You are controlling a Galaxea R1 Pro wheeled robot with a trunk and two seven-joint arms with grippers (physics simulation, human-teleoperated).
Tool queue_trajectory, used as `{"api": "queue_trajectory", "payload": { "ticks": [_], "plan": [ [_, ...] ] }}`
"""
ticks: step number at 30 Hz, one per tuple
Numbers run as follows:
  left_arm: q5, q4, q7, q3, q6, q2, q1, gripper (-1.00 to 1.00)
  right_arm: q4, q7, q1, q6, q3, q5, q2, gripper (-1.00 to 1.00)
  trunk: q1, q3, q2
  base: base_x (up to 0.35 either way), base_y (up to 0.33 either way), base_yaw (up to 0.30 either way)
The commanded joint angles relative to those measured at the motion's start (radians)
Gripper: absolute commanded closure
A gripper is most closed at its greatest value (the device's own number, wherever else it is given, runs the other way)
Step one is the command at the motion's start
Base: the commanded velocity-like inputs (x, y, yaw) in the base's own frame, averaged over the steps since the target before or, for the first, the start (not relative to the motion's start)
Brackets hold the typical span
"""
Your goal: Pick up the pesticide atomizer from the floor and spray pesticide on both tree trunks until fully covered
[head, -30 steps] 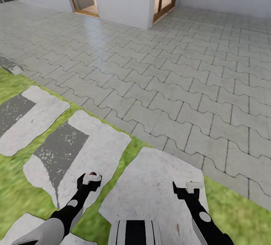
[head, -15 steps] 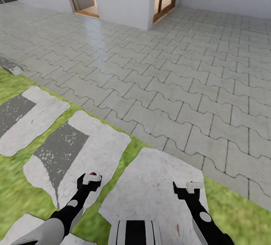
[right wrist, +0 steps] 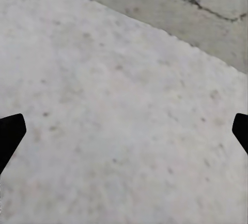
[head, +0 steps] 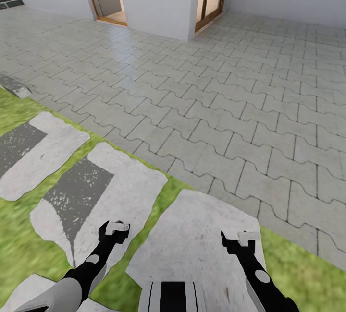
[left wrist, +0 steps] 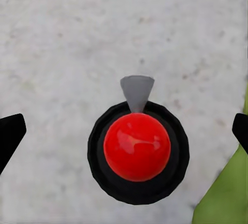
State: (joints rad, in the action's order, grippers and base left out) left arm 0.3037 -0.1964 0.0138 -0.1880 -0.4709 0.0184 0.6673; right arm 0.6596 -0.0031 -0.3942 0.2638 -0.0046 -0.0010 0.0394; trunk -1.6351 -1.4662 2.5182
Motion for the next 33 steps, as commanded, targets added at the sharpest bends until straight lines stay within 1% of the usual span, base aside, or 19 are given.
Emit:
{"api": "queue_trajectory", "payload": {
  "ticks": [1,8,25,26,33],
  "plan": [
    [0.000,0.000,0.000,0.000,0.000,0.000,0.000,-1.00,0.000,0.000,0.000,0.000,0.000,0.000,0.000,-1.00,0.000,0.000,0.000,-0.054,0.000,0.000],
    [0.000,0.000,0.000,-0.001,0.000,0.000,0.000,-1.00,0.000,0.000,0.000,0.000,0.000,0.000,-0.001,-1.00,0.000,0.000,0.000,-0.091,0.000,0.000],
    [0.000,0.000,0.000,0.000,0.000,-0.001,0.000,-1.00,0.000,0.000,0.000,0.000,0.000,0.000,-0.001,-1.00,0.000,0.000,0.000,-0.005,0.000,0.000],
    [0.000,0.000,0.000,0.001,0.000,-0.001,0.000,1.00,0.000,0.000,0.000,0.000,0.000,0.000,-0.001,-1.00,0.000,0.000,0.000,0.000,0.000,0.000],
    [0.000,-0.001,0.000,0.000,0.000,-0.002,0.000,1.00,0.000,0.000,0.000,0.000,0.000,0.000,-0.001,-1.00,0.000,0.000,0.000,0.000,0.000,0.000]
  ]
}}
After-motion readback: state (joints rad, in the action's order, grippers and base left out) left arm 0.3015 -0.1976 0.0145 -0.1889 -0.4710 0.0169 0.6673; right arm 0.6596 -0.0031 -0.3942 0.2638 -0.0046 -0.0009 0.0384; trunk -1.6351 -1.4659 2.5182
